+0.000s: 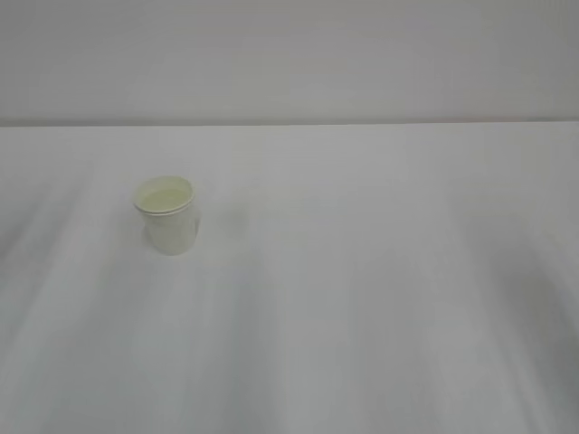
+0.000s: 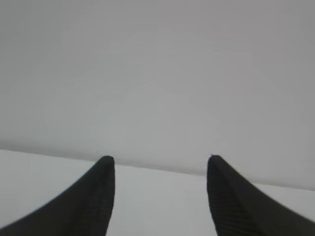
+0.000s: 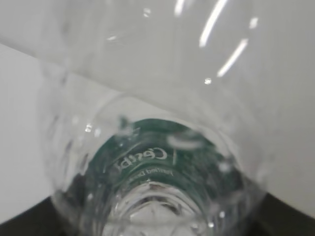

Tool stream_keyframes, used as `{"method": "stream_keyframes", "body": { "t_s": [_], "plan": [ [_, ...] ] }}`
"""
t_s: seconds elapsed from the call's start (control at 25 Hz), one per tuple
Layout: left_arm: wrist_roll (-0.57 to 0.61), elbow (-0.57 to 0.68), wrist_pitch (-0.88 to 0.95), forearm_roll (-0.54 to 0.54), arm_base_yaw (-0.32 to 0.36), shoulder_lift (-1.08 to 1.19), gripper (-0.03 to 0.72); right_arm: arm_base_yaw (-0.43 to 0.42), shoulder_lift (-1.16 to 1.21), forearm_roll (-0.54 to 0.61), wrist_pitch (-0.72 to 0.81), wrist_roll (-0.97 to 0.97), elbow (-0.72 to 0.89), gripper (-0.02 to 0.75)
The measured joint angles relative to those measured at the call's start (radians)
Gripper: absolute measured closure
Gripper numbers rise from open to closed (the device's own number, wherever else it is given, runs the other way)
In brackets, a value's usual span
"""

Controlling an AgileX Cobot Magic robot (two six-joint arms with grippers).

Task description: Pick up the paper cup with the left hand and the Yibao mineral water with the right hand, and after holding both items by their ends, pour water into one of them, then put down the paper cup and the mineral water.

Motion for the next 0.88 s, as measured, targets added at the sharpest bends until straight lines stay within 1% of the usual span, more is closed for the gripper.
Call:
{"method": "stream_keyframes", "body": {
  "t_s": [0.2, 0.36, 0.6, 0.8, 0.88],
  "plan": [
    [0.008, 0.001, 0.0, -0.028, 0.0, -0.06, 0.262, 0.0, 0.0, -0.004, 0.0, 0.029, 0.0, 0.293],
    [0.026, 0.004, 0.0, -0.014, -0.002, -0.071, 0.275, 0.0, 0.0, -0.006, -0.002, 0.047, 0.0, 0.294],
    [0.045, 0.004, 0.0, 0.051, -0.031, -0.071, 0.28, 0.0, 0.0, -0.031, -0.008, 0.051, 0.0, 0.316],
    [0.045, 0.004, 0.0, 0.137, -0.033, -0.074, 0.281, 0.0, 0.0, -0.051, -0.008, 0.051, 0.0, 0.318],
    [0.045, 0.005, 0.0, 0.149, -0.033, -0.084, 0.282, 0.0, 0.0, -0.051, -0.008, 0.051, 0.0, 0.318]
  ]
}}
